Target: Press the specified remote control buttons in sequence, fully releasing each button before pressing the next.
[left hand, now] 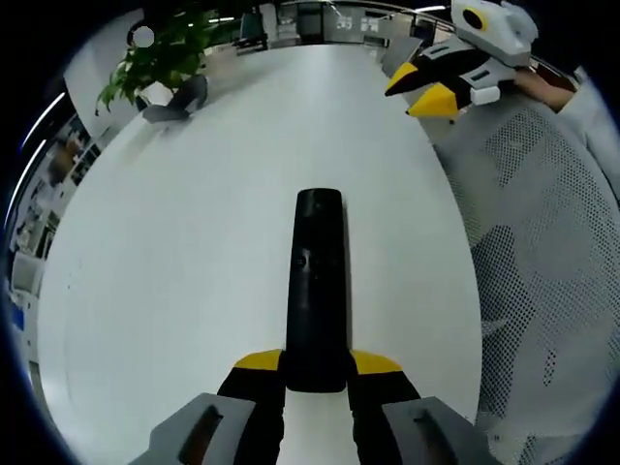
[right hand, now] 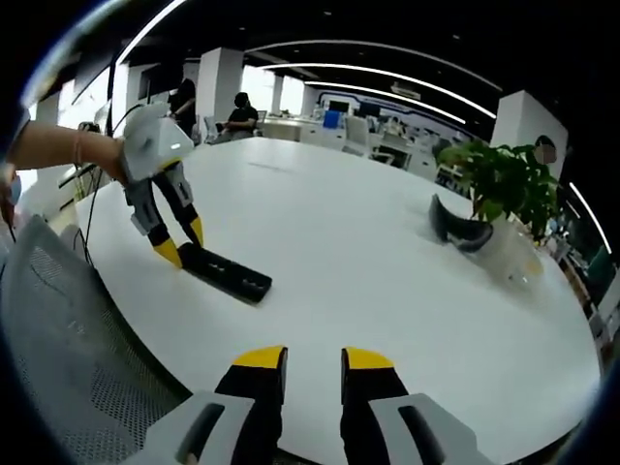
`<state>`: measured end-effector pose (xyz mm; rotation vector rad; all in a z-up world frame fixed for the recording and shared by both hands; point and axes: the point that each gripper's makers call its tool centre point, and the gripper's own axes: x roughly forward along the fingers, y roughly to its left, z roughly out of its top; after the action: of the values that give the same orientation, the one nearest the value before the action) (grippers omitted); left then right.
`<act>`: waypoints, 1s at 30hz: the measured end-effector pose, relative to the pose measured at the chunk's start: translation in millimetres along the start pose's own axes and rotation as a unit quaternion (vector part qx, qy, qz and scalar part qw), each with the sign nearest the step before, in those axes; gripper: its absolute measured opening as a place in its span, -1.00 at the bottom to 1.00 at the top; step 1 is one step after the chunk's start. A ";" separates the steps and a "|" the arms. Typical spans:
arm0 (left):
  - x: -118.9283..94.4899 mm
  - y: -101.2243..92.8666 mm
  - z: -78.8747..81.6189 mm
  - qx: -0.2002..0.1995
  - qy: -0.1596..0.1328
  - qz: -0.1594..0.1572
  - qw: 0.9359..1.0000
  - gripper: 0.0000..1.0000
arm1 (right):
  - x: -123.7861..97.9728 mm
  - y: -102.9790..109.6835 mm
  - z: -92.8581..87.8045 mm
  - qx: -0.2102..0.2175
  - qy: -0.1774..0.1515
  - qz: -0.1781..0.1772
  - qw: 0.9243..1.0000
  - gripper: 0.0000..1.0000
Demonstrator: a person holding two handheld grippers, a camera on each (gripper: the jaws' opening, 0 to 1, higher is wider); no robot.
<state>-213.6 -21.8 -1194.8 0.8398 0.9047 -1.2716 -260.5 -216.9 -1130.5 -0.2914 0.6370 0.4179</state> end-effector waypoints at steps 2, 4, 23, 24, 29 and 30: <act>-0.3 -3.1 -0.1 -0.003 0.000 0.002 1.000 -0.51 | 0.1 0.5 -0.5 -0.001 0.002 0.001 1.000 -0.63; -0.2 -7.8 -0.5 -0.003 -0.004 0.002 1.000 -0.51 | 0.2 0.8 -0.8 -0.002 0.004 0.001 1.000 -0.63; -1.4 -49.8 0.2 -0.003 -0.040 0.003 0.999 -0.51 | 2.6 3.9 -9.2 -0.012 0.029 0.010 0.999 -0.67; -1.3 -49.3 0.9 -0.007 -0.040 0.004 0.999 -0.51 | 2.7 4.2 -9.5 -0.013 0.029 0.011 0.999 -0.67; -0.9 -53.6 1.5 -0.009 -0.034 0.003 0.999 -0.51 | 3.7 9.1 -8.1 0.007 0.023 0.027 0.999 -0.67; -1.0 -53.6 1.5 -0.008 -0.034 0.002 0.999 -0.51 | 4.0 12.7 -4.1 0.025 0.010 0.039 0.999 -0.66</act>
<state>-266.8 -28.8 -1194.6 0.7805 0.8573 -1.2800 -265.6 -206.2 -1137.9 -0.2239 0.6792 0.4742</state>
